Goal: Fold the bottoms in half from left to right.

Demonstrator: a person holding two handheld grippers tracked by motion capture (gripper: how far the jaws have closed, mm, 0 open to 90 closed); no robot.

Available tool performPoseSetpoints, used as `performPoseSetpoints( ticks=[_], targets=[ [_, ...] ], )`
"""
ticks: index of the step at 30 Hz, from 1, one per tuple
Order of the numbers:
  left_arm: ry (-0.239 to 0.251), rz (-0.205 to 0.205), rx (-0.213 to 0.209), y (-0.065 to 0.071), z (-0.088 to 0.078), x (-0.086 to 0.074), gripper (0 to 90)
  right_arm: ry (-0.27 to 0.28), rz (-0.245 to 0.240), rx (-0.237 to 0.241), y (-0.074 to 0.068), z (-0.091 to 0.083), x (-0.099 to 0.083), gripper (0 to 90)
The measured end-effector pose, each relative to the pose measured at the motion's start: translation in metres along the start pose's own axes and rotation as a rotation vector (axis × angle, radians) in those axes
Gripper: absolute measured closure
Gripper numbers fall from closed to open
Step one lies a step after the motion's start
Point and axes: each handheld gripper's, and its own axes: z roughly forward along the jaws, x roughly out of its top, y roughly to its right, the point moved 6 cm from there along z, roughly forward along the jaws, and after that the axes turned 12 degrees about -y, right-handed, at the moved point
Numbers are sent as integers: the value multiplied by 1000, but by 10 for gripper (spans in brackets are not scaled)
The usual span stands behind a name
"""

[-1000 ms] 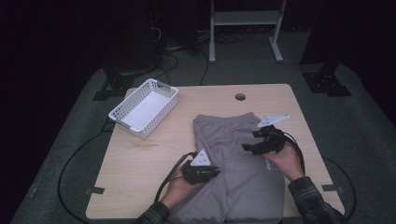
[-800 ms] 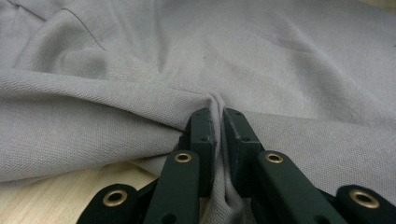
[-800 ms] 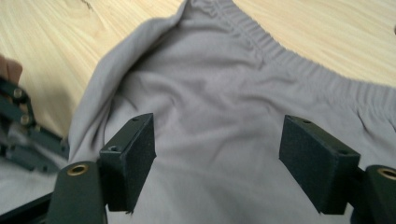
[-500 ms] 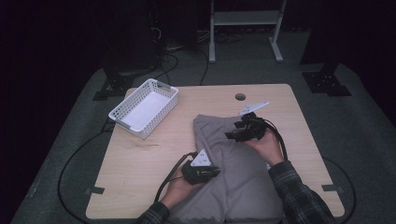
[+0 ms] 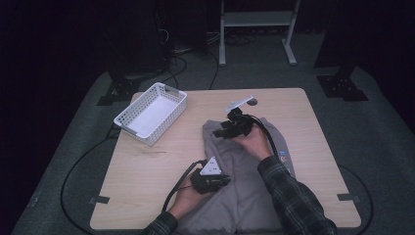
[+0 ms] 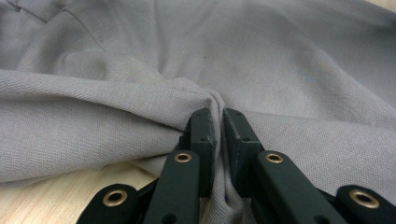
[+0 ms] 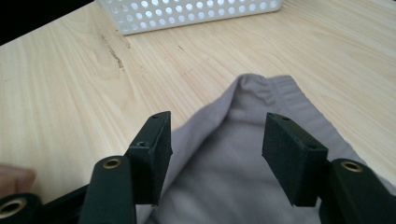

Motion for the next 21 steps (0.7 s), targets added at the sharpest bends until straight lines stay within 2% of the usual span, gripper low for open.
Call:
performPoseSetpoints(
  ticks=[8, 9, 11, 16, 21],
  targets=[
    [0, 6, 2, 0, 0, 0, 833, -32, 9, 22, 4, 31, 20, 471],
    [0, 6, 2, 0, 0, 0, 833, -44, 19, 21, 5, 39, 25, 498],
    [0, 10, 3, 0, 0, 0, 833, -50, 18, 27, 5, 43, 27, 509],
    [-1, 9, 5, 0, 0, 0, 833, -108, 25, 10, 10, 62, 31, 548],
    [0, 9, 5, 0, 0, 0, 833, -136, 33, 25, 11, 72, 30, 584]
  ],
)
